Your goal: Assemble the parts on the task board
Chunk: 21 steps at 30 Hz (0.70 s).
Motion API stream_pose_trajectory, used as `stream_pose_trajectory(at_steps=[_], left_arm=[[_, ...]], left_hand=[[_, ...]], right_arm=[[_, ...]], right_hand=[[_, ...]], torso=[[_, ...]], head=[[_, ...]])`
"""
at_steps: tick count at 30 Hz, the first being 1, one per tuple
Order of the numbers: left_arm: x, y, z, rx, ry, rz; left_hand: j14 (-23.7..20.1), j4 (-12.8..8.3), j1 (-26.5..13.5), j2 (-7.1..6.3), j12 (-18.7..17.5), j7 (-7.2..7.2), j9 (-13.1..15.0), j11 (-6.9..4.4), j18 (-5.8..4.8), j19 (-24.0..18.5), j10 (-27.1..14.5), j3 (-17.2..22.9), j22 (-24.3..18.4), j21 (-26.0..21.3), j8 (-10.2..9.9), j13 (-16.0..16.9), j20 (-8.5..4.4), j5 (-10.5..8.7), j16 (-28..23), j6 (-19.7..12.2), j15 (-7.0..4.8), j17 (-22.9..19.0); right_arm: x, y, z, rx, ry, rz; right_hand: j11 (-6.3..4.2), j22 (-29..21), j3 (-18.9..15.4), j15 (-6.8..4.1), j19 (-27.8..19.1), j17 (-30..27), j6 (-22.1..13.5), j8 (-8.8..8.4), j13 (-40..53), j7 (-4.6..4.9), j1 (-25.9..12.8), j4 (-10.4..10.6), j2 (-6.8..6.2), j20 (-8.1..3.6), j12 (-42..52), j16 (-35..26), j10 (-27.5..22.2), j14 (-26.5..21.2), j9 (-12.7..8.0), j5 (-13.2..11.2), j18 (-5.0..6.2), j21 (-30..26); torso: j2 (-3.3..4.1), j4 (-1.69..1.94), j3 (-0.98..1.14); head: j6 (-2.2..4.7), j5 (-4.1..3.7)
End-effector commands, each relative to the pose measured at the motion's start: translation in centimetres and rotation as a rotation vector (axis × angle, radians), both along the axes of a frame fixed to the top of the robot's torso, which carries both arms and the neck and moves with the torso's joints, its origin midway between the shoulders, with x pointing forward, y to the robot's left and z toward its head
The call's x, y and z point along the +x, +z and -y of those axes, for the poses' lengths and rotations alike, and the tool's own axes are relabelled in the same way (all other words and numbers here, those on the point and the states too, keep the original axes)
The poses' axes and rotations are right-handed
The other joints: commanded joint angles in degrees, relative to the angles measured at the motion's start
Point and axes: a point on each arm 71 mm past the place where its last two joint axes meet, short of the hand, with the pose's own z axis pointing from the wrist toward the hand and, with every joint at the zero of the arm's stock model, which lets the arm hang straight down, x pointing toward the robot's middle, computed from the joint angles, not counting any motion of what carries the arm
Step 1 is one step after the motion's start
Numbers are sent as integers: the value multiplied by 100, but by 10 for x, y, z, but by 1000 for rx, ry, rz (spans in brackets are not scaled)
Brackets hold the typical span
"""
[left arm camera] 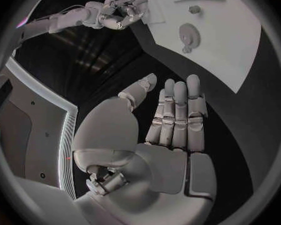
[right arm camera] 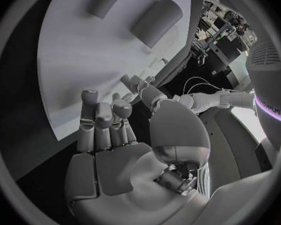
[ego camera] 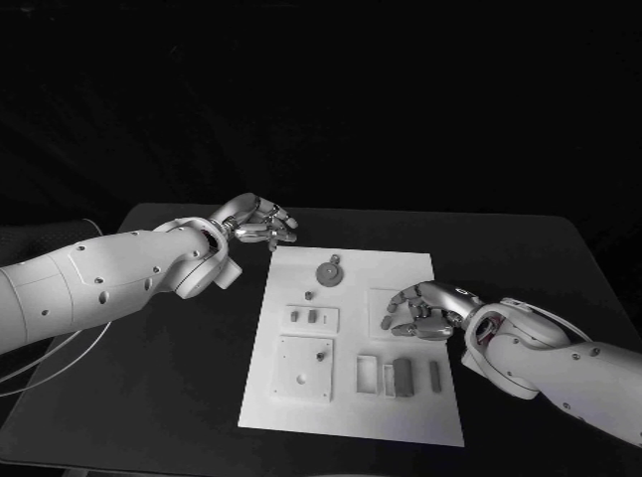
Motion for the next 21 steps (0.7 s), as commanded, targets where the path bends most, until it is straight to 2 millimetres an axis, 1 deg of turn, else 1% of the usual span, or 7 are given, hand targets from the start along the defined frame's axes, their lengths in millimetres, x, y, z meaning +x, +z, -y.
stream_pose_trajectory(at_steps=[1,7,10,13,16,19,21], left_arm=[[0,1,2,-5,-6,9],[0,1,1,-5,-5,9],[0,1,2,-5,-7,8],[0,1,1,-3,-4,7],[0,1,1,-1,-3,1],[0,0,1,0,-3,-1],[0,0,1,0,-3,-1]], left_hand=[[30,10,55,-4,-27,48,-7,-27,119,27,25,-20,10,-26,22,-1,-7,-18,0,8,3,10],[31,11,55,-3,-27,48,-7,-27,119,28,26,-20,11,-26,23,0,-7,-18,0,8,3,11],[31,12,55,-3,-27,47,-8,-27,120,28,26,-20,12,-26,24,0,-7,-18,0,8,3,13],[31,12,55,-2,-27,47,-8,-27,120,28,27,-20,12,-26,25,0,-8,-18,0,8,3,14],[31,12,55,-2,-27,47,-8,-27,120,29,27,-20,13,-26,25,0,-8,-18,0,9,3,14],[31,14,53,-1,-28,47,-8,-27,119,29,27,-21,14,-26,26,0,-7,-19,0,9,3,15],[31,14,52,-1,-28,47,-8,-27,119,29,28,-21,14,-26,26,0,-7,-19,0,9,3,15]], right_arm=[[-3,-2,-6,-5,37,0],[-4,-3,-10,3,45,8],[-4,-3,-13,3,52,12],[-4,-2,-15,4,56,15],[-5,-2,-16,4,59,16],[-5,-3,-16,2,60,18],[-5,-3,-16,2,60,18]], right_hand=[[27,99,-52,11,-18,-2,-28,20,-5,66,76,3,34,-11,29,35,-9,-10,-5,30,82,7],[-6,102,-76,-18,-18,-1,89,98,-8,31,171,-3,109,-15,51,49,0,-6,11,46,82,16],[-42,104,-83,-51,-21,-4,214,177,-16,-8,254,-6,178,-18,59,55,17,-1,30,38,82,22],[-71,105,-95,-78,-21,-6,302,231,-26,-38,301,-7,211,-19,61,60,36,5,42,27,82,28],[-91,105,-100,-96,-20,-9,364,268,-33,-60,325,-5,241,-20,61,62,53,11,51,24,82,32],[-122,104,-95,-123,-17,-12,473,331,-43,-93,349,-6,313,-21,57,63,71,20,71,10,82,36],[-140,104,-93,-139,-17,-15,519,357,-48,-111,361,-6,336,-22,55,63,82,23,79,-2,82,38]], torso=[[-1,0,1],[0,1,3],[-2,1,1],[-2,2,-3],[-3,0,-1],[-2,1,0],[-2,1,0]], head=[[-9,7],[-15,8],[-16,8],[-1,5],[4,7],[8,15],[8,15]])
